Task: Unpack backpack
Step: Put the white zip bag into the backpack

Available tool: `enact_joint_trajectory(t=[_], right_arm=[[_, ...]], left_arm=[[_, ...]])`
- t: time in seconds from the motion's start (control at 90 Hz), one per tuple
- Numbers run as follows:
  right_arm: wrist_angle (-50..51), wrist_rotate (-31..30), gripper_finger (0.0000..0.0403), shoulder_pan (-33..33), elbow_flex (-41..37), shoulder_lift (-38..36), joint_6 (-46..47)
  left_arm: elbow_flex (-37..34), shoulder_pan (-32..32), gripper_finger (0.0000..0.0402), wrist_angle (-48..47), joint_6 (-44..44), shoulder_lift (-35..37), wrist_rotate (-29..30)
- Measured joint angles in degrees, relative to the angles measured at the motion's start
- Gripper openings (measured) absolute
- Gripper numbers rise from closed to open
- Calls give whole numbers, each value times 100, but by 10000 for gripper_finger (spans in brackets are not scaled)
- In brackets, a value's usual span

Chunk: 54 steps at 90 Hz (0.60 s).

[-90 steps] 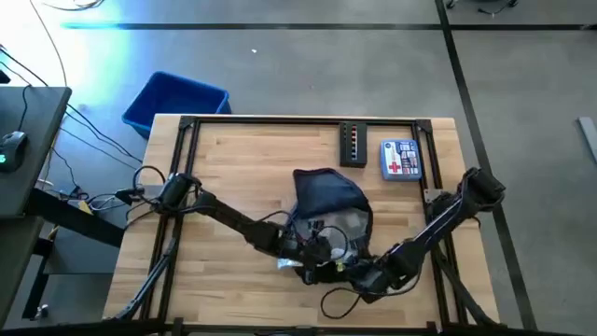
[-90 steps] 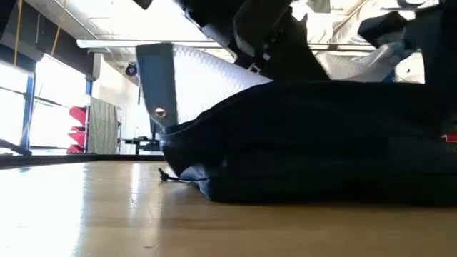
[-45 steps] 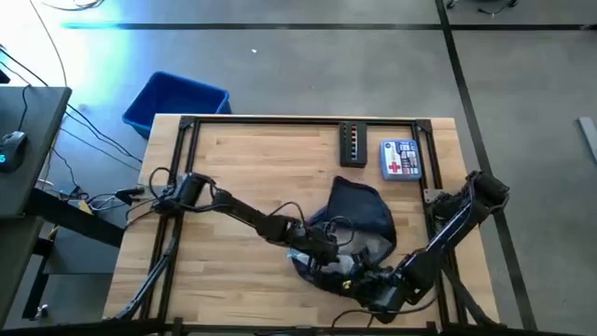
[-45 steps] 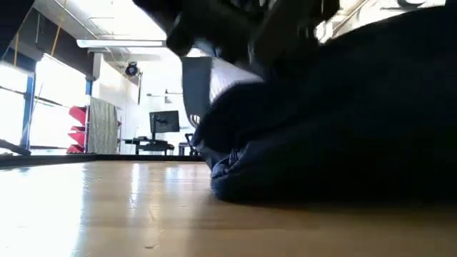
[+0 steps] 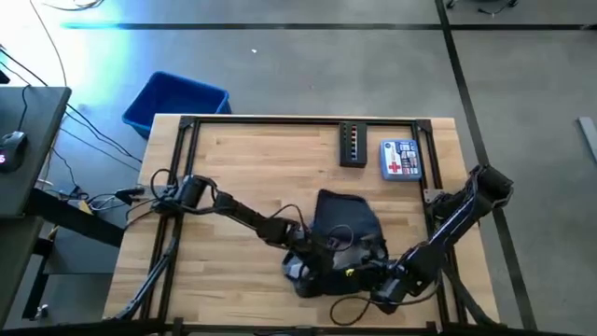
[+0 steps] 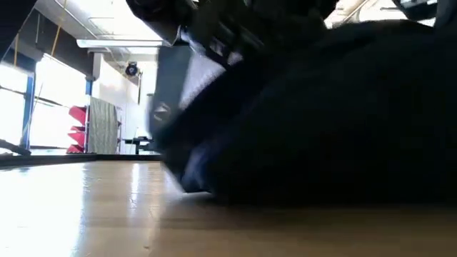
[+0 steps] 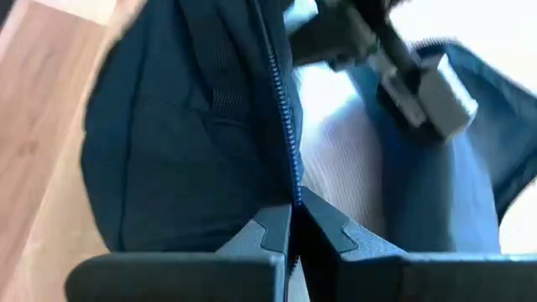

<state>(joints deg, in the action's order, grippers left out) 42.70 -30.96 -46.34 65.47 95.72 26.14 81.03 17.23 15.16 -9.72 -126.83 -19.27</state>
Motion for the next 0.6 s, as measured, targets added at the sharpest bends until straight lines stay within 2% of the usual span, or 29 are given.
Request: enact_joint_trajectory(t=[0.189, 0.344, 0.456, 0.6], right_arm=[[-27, 17, 0, 8, -63, 0, 106], [19, 64, 0, -16, -61, 0, 157], [166, 80, 0, -19, -64, 2, 254], [212, 87, 0, -54, -65, 4, 367]], left_arm=[[-4, -54, 95, -374, 126, 362, -242], [-7, -70, 164, -1132, -86, 985, -207], [3, 59, 188, -1767, -431, 1504, 366], [7, 471, 192, -2902, -697, 2101, 1249]])
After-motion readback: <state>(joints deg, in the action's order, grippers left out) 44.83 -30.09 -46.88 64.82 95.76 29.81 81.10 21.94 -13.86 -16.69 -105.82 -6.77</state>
